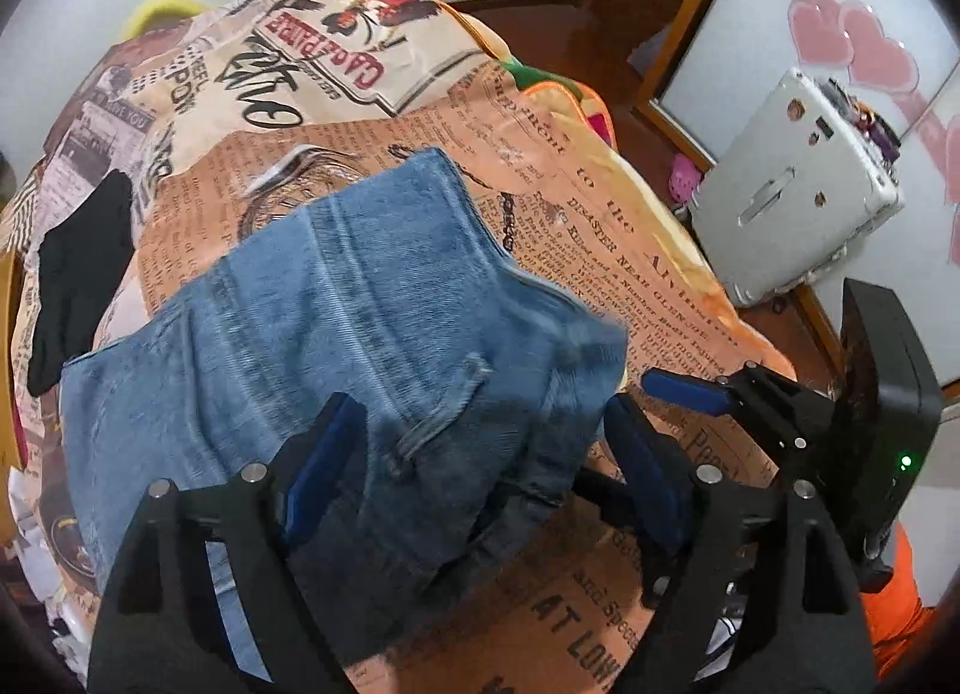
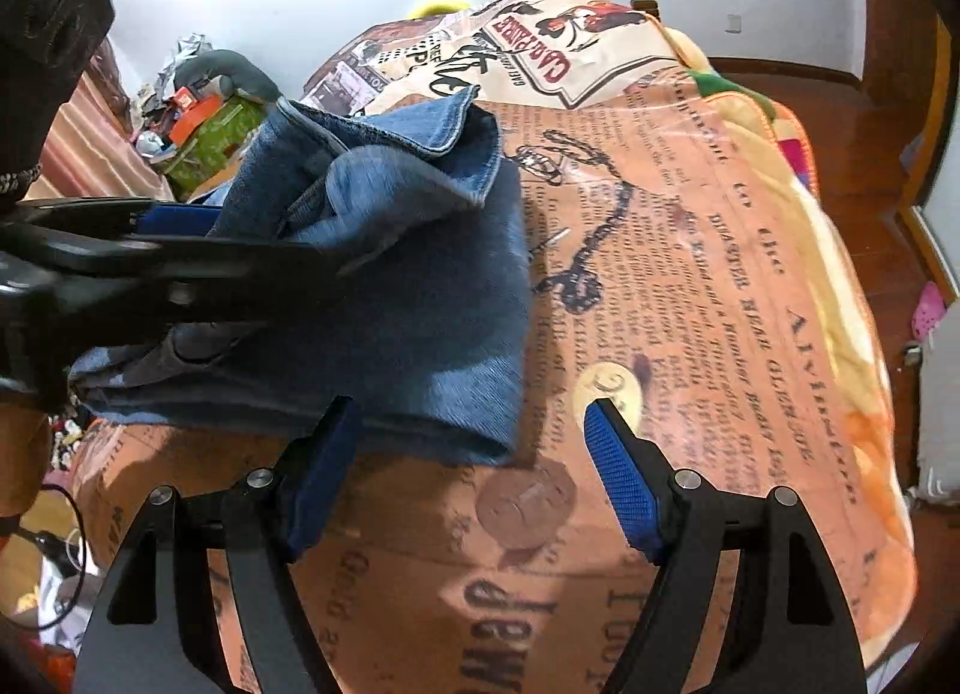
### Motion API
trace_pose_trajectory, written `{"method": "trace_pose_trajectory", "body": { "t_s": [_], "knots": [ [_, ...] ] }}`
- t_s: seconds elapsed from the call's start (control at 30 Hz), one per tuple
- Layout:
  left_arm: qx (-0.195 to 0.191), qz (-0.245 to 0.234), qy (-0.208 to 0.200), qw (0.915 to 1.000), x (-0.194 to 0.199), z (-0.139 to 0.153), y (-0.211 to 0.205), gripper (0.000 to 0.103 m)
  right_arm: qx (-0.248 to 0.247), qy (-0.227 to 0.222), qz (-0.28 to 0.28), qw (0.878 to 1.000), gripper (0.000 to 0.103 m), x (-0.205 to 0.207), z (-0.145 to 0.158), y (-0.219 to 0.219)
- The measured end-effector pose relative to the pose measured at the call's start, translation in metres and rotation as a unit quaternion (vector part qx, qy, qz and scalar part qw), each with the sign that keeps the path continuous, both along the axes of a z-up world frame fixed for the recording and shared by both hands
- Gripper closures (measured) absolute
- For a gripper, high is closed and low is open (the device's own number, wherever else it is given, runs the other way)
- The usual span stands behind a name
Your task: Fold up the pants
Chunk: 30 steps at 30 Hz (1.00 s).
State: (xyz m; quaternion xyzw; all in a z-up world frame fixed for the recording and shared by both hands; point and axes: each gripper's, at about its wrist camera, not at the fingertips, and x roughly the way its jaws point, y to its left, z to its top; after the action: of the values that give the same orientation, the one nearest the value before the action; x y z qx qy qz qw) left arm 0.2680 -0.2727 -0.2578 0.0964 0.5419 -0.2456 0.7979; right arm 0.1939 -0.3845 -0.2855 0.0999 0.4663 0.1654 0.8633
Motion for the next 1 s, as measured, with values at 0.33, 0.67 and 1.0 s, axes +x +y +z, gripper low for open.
{"method": "trace_pose_trajectory", "body": {
  "t_s": [0.33,0.67,1.0],
  "knots": [
    [0.021,0.069,-0.122,0.9899,0.010,0.071,0.086,0.008,-0.004,-0.012,0.010,1.000,0.028,-0.008,0.012,0.012],
    [0.121,0.178,-0.083,0.9731,0.116,0.012,0.190,0.008,0.000,0.006,0.072,0.997,0.028,0.000,0.008,0.060],
    [0.123,0.179,-0.018,0.9759,0.138,-0.063,0.247,0.007,-0.033,0.012,0.069,0.997,0.023,0.038,0.008,0.082]
  ]
}}
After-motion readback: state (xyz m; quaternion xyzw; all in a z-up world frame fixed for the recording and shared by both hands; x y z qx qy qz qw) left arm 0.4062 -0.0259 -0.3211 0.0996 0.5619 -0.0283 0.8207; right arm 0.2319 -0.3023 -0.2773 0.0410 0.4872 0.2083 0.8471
